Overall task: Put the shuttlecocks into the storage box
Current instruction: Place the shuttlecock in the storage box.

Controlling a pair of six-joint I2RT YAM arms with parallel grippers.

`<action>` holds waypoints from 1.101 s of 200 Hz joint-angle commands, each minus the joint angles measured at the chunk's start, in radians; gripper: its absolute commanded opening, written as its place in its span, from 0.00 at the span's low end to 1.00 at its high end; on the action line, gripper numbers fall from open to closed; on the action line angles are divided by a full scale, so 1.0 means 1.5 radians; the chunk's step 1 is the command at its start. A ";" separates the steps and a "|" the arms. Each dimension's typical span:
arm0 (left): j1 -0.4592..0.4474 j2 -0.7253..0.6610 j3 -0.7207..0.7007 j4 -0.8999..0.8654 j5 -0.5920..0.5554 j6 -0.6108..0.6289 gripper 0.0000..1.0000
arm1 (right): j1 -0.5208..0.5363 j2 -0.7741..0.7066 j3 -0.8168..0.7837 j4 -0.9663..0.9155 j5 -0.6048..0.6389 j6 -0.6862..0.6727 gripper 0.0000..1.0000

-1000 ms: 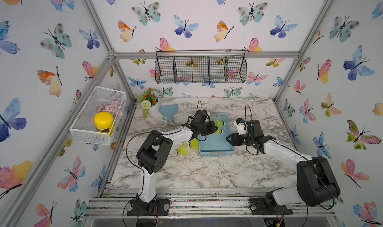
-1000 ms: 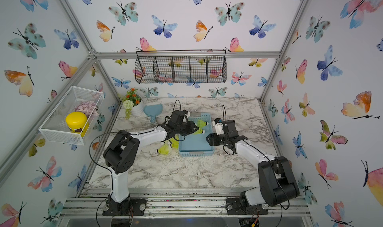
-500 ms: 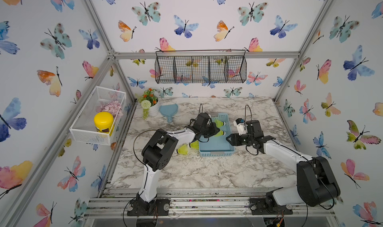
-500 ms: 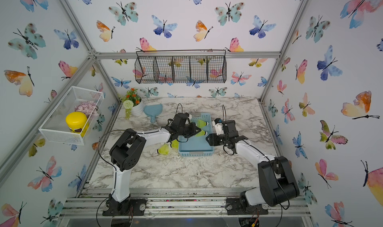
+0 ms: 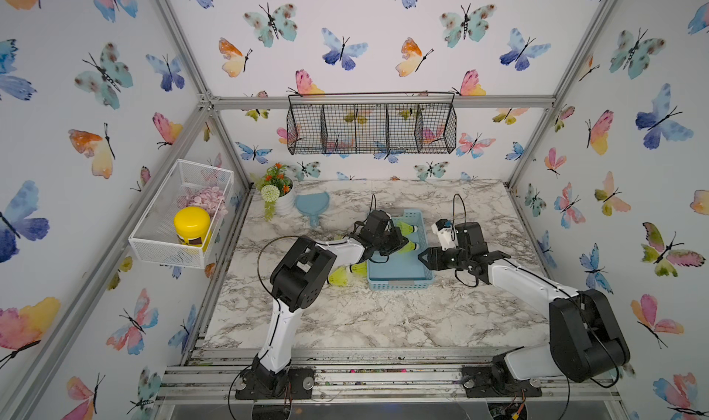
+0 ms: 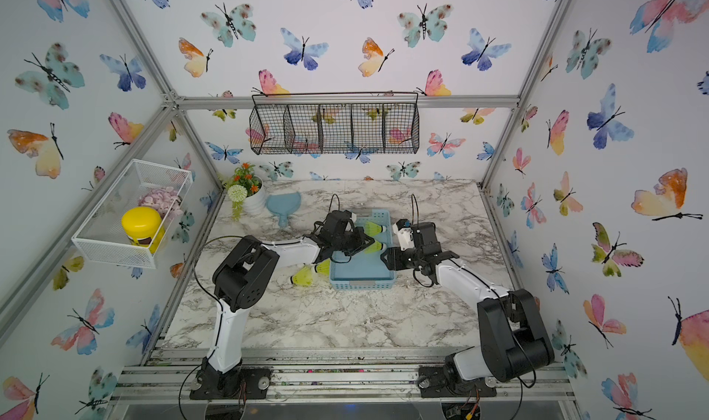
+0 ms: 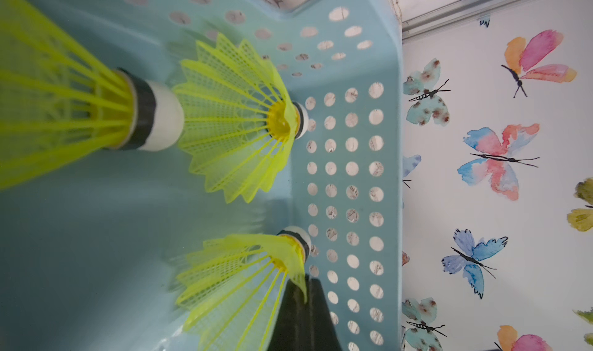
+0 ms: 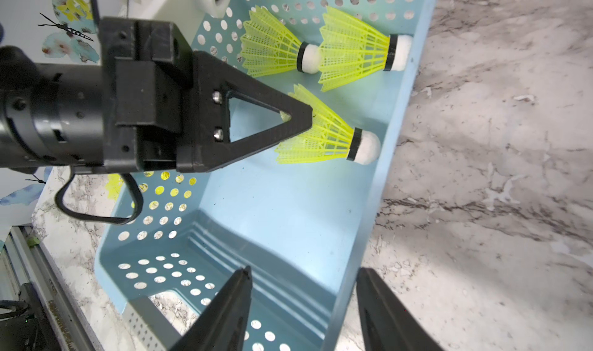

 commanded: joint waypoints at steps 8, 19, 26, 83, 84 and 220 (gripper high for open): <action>-0.004 0.024 0.020 0.016 0.009 -0.005 0.00 | -0.002 -0.010 -0.004 -0.010 -0.017 -0.009 0.59; -0.004 0.027 0.021 0.016 0.009 -0.006 0.00 | -0.002 -0.010 -0.004 -0.011 -0.017 -0.010 0.59; -0.004 0.029 0.025 0.015 0.008 -0.006 0.01 | -0.002 -0.010 -0.004 -0.011 -0.016 -0.011 0.59; -0.003 0.036 0.033 0.011 0.001 0.001 0.12 | -0.002 -0.011 -0.002 -0.018 -0.021 -0.013 0.59; -0.004 0.036 0.033 0.011 0.000 0.001 0.12 | -0.002 -0.011 -0.002 -0.019 -0.021 -0.013 0.59; -0.003 -0.013 0.040 -0.083 -0.062 0.088 0.55 | -0.002 -0.017 -0.006 -0.038 0.053 -0.004 0.58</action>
